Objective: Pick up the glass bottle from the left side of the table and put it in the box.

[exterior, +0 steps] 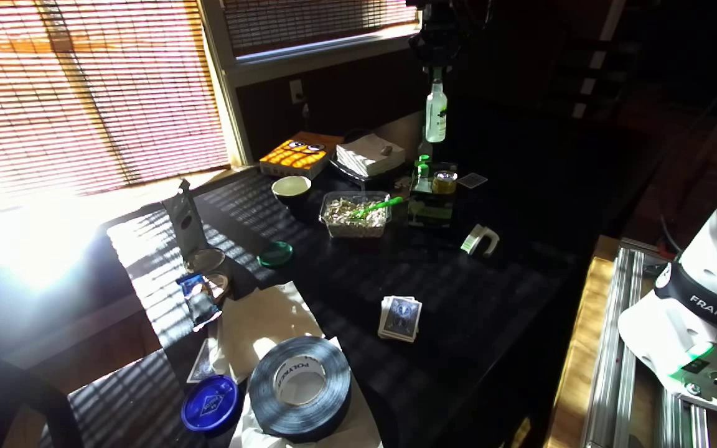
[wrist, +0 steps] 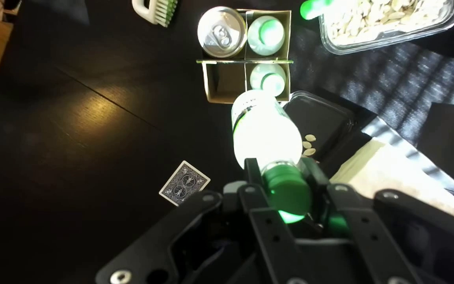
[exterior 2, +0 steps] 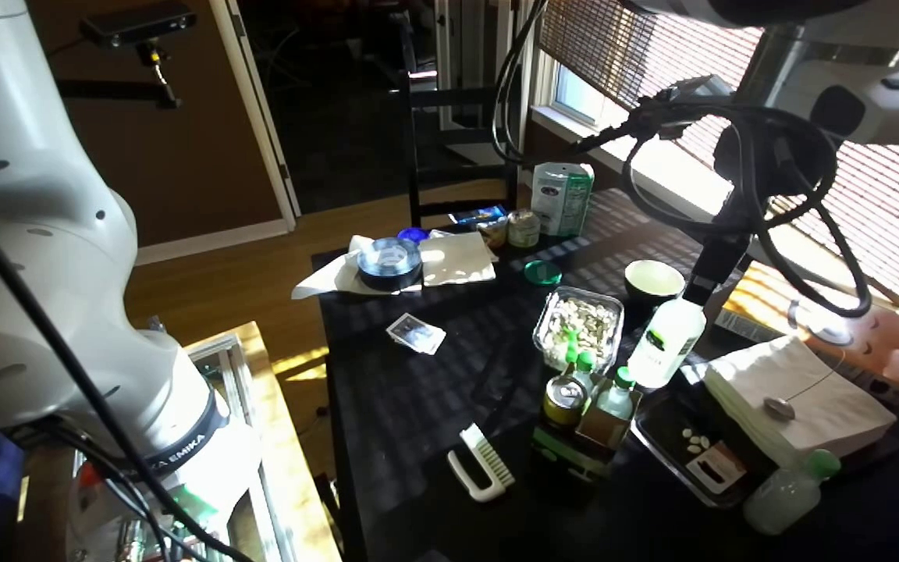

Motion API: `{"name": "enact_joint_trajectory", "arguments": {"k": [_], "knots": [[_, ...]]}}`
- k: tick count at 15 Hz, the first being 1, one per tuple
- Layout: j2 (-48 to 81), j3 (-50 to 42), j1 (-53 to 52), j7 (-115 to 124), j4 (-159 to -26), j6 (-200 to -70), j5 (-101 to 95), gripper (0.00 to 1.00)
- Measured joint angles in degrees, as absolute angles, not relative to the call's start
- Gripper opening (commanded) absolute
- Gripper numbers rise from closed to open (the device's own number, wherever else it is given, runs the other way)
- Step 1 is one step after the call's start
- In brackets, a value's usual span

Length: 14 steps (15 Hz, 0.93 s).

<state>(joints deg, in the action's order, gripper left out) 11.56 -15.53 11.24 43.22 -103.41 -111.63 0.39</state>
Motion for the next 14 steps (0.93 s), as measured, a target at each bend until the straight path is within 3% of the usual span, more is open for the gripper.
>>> {"name": "enact_joint_trajectory", "arguments": {"k": [14], "knots": [[11.87,-17.21,13.39,43.21,-110.18,-113.53,0.75,0.07]]}}
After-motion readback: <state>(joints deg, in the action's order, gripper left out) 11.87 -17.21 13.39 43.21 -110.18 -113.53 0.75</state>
